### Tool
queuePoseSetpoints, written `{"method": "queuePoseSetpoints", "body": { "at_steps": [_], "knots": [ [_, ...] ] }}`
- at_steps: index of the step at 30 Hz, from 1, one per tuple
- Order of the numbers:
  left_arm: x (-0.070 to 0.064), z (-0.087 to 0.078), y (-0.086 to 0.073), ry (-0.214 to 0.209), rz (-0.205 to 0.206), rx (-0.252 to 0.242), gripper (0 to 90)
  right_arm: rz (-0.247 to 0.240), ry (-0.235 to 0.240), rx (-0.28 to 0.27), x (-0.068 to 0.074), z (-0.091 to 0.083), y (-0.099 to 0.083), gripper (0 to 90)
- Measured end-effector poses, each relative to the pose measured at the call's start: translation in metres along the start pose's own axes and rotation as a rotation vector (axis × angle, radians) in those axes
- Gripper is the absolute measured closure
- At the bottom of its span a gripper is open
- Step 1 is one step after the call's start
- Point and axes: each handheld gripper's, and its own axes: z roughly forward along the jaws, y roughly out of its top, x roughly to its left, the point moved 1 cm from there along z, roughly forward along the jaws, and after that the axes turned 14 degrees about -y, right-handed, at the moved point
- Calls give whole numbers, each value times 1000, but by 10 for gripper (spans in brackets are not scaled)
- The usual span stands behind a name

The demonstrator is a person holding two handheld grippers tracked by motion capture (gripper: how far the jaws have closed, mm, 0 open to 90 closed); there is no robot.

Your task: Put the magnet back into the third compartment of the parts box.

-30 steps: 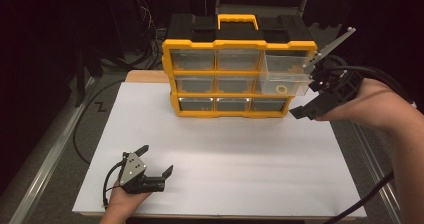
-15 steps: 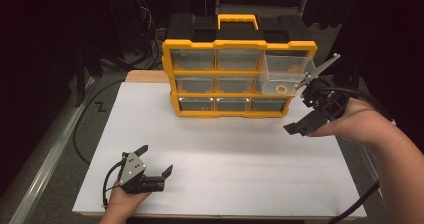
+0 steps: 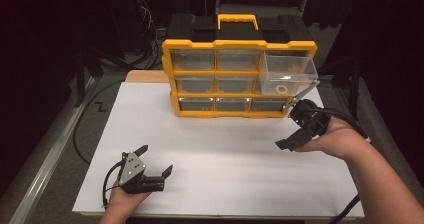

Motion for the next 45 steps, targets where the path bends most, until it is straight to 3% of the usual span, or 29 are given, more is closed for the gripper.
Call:
{"method": "queuePoseSetpoints", "body": {
  "at_steps": [18,19,22,29,36,45],
  "knots": [
    [0,1,0,-4,6,15,6,18,37,57,21,73,-28,11],
    [0,1,0,-4,7,14,6,44,40,71,24,76,-30,11],
    [0,1,0,-3,5,14,6,45,36,74,27,88,-36,11],
    [0,1,-1,-2,7,16,6,52,47,83,40,107,-44,11],
    [0,1,-1,-2,7,20,6,85,40,-25,49,114,-50,11],
    [1,3,-1,0,5,27,6,197,44,-205,55,121,-62,11]
  ]
}}
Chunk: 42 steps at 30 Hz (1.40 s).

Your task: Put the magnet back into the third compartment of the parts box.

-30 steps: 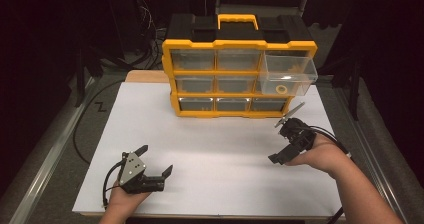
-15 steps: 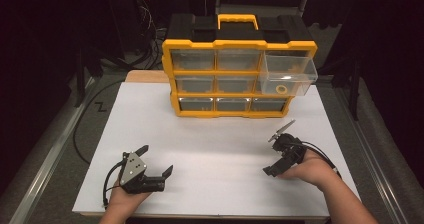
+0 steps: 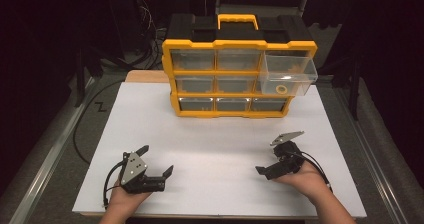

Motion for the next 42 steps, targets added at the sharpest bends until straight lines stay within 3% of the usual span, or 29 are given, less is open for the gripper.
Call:
{"method": "queuePoseSetpoints", "body": {
  "at_steps": [6,19,22,25,28,30,36,42],
  "knots": [
    [0,0,0,-1,-4,1,6,31,-14,-110,3,-2,-7,11],
    [2,0,0,-10,-18,-8,6,168,-40,-414,4,-16,-22,11],
    [2,0,0,-13,-20,-7,6,209,-44,-487,3,-18,-30,11],
    [2,1,0,-23,-29,-3,6,242,-82,-555,1,-20,-45,10],
    [3,3,-1,-33,-36,2,5,263,-69,-553,-2,-22,-55,10],
    [3,4,0,-35,-37,0,4,249,-93,-553,-4,-23,-58,11],
    [3,3,-1,-28,-36,-2,4,254,-117,-605,-3,-23,-52,10],
    [2,5,-1,-29,-37,-2,2,235,-114,-595,-1,-22,-51,11]
  ]
}}
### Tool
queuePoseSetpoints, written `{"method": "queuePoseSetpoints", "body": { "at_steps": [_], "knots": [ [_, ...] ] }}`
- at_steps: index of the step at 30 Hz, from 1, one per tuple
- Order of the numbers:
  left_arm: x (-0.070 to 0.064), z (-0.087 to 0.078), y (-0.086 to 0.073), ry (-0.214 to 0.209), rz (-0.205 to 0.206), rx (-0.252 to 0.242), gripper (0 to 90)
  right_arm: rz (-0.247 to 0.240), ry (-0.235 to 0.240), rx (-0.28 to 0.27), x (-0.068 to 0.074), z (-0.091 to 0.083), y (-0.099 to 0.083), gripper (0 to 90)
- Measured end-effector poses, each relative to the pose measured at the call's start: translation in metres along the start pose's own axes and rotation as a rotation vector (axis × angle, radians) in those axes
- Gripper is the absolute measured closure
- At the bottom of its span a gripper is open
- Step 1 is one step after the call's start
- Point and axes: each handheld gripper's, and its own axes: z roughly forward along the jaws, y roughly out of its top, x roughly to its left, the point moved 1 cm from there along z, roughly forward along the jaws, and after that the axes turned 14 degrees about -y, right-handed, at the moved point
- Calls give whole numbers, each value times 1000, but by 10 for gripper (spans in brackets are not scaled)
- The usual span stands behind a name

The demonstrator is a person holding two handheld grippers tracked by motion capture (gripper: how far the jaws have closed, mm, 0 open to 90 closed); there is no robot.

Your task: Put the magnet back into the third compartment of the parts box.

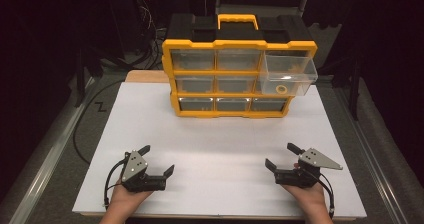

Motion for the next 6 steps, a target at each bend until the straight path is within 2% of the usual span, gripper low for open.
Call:
{"method": "queuePoseSetpoints", "body": {
  "at_steps": [6],
  "knots": [
    [-1,-2,0,4,1,-14,2,-4,15,6,2,-2,-2,11]
  ]
}}
